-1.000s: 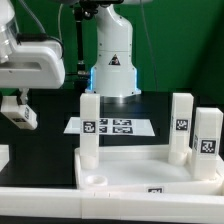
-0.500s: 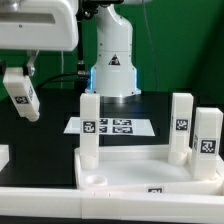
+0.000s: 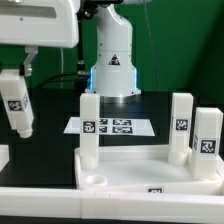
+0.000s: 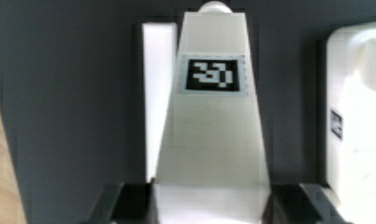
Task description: Assemble desk
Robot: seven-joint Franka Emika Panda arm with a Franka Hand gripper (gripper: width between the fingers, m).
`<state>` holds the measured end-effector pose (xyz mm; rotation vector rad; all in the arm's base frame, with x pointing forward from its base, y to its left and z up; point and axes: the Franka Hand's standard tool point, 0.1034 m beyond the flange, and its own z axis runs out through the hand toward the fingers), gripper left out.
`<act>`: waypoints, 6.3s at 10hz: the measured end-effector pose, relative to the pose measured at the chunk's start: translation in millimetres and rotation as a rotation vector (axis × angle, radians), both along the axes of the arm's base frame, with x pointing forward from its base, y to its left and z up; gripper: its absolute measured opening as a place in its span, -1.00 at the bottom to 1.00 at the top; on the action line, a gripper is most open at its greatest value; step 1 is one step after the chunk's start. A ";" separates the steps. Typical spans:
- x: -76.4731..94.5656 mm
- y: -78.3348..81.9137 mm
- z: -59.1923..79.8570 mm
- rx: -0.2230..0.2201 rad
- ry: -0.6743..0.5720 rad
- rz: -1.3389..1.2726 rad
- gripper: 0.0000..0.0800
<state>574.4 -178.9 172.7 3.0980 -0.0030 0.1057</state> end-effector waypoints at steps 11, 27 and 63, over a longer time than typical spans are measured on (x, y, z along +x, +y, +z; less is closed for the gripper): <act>62.3 60.9 7.9 -0.015 -0.211 0.055 -0.29; 85.8 108.8 -8.3 -0.046 -0.282 0.157 -0.29; 75.5 115.4 -16.6 -0.051 -0.303 0.143 0.62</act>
Offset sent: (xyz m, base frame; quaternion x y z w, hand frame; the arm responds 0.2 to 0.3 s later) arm 0.0000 0.0000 0.0000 0.0000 0.0650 0.0000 0.9979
